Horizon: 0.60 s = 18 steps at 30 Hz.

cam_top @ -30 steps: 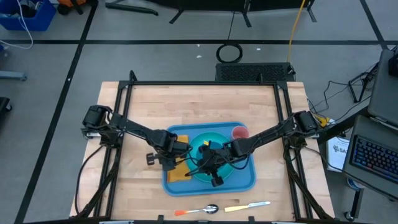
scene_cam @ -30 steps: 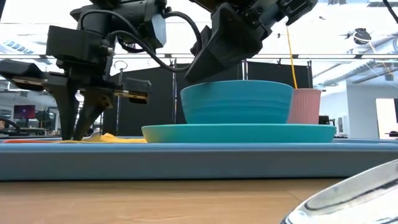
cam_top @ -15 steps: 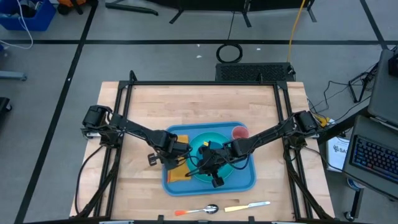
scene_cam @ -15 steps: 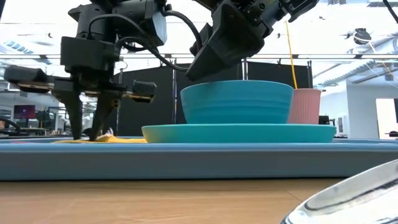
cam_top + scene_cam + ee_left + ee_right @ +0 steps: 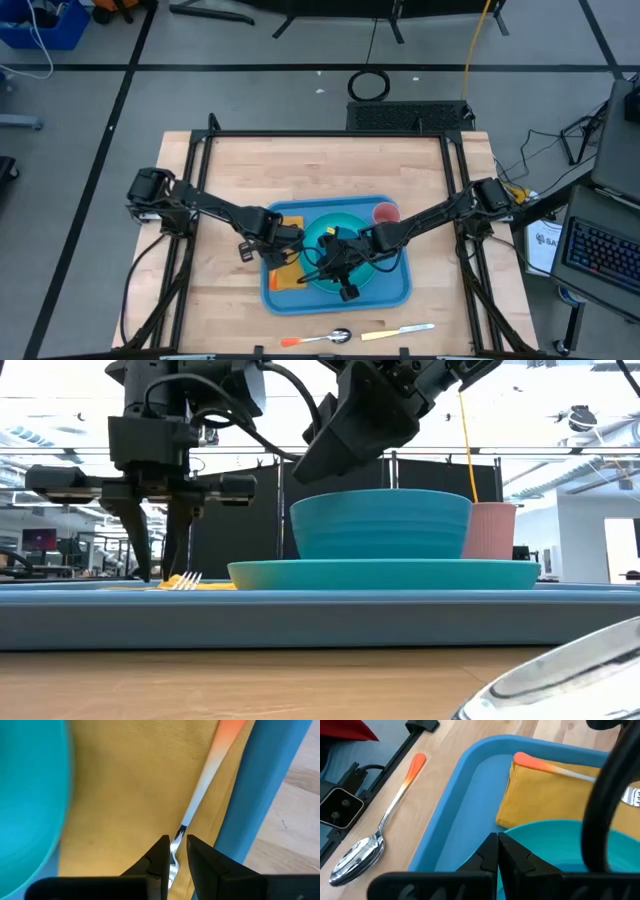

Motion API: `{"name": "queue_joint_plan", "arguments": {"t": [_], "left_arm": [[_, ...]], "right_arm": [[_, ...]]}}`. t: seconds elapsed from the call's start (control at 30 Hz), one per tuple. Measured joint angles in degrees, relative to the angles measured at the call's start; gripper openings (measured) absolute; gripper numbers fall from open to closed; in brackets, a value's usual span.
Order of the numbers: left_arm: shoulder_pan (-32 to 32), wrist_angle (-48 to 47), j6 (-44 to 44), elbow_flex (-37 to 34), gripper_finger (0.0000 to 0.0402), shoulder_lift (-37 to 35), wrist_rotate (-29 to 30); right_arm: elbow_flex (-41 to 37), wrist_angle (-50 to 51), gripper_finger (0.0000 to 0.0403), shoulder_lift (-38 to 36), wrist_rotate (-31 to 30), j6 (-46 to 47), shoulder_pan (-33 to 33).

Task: Set up tray
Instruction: Put the orange fork on top of the yellow napkin

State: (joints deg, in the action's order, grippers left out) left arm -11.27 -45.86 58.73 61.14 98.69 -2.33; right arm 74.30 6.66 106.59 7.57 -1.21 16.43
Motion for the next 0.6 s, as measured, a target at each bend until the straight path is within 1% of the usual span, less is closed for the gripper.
{"name": "queue_joint_plan", "arguments": {"t": [0.07,0.13,0.23,0.33,0.5,0.6], "left_arm": [[0.0,-0.6,-0.4,0.0,0.0069,-0.6,0.2],[0.0,-1.5,-1.6,0.0,0.0069,-1.9,1.9],[0.3,-2.2,-4.1,0.0,0.0069,-3.7,4.1],[1.0,-1.9,-7.4,0.0,0.0069,-6.0,4.6],[1.8,-0.6,-16.8,0.0,0.0069,-10.6,5.4],[2.4,2.3,-25.0,0.0,0.0069,-14.2,5.4]], "right_arm": [[0.0,0.1,0.0000,0.0,0.0,-0.1,0.0],[0.0,-0.1,0.0000,0.0,0.0,-0.1,0.0],[0.0,-0.8,0.0000,0.0,0.0,-0.1,0.0],[0.0,-2.2,0.0000,0.0,0.0,0.1,0.0],[0.0,-2.4,0.0000,-0.2,0.1,0.1,0.1],[0.0,-4.5,0.0000,-0.5,0.0,-0.4,0.1]]}}
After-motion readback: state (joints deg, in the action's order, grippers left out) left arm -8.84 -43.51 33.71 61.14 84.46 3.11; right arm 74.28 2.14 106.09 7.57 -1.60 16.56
